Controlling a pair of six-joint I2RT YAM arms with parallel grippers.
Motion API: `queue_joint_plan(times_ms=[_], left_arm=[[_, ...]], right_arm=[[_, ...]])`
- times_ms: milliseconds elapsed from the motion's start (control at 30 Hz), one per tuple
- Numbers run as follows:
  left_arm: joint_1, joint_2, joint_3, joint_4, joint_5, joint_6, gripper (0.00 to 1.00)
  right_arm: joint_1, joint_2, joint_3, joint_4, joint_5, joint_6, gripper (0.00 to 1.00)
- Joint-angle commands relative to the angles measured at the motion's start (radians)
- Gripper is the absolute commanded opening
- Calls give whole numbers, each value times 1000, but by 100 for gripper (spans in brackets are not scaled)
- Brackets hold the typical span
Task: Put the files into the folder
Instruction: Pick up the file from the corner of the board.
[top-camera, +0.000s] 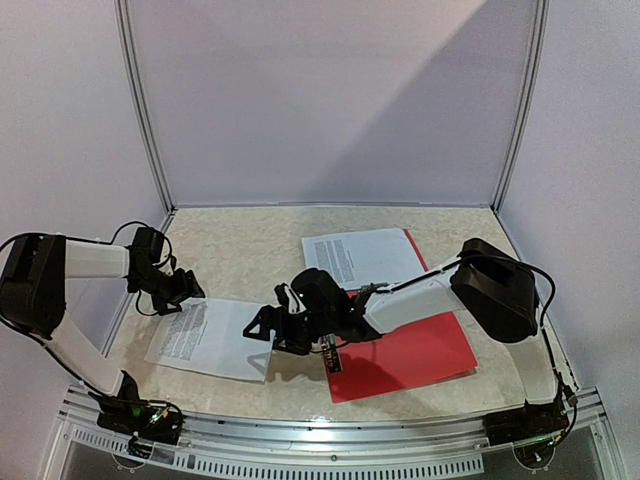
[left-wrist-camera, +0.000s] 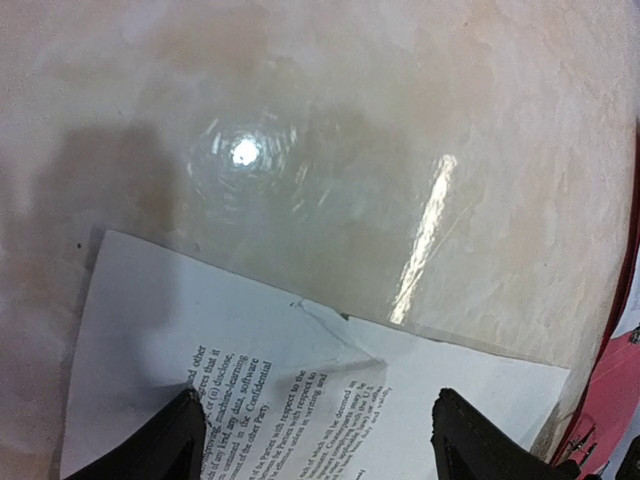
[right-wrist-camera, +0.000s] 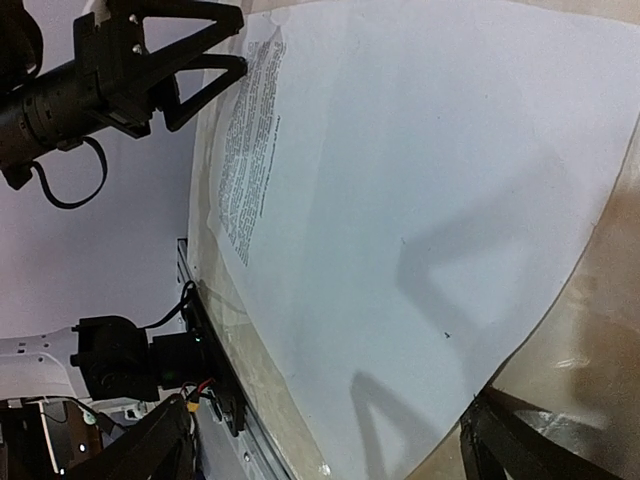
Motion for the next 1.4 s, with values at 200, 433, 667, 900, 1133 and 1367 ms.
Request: queue_joint_plan(times_ms=[200,433,667,900,1133,1367], left_arm=[[-5,57,-49,-60,0,2,79],[-9,56,-48,-63,-9,0,79],[-10,48,-46,-65,-15,-1,79],[-12,26,-36,-72,-30,7,79],[-13,-183,38,-124,-209,59,80],[-17,-306,151,-233,-305,102,80]], right_arm=[[21,41,-34,178,-3,160,70],[30,24,-41,121,60,154,55],[29,54,29,-3,78,151,43],[30,85,79,-69,109,107,7],[8,9,114,-168,54,-109,0],[-53,-256,144,-709,-4,-451,0]])
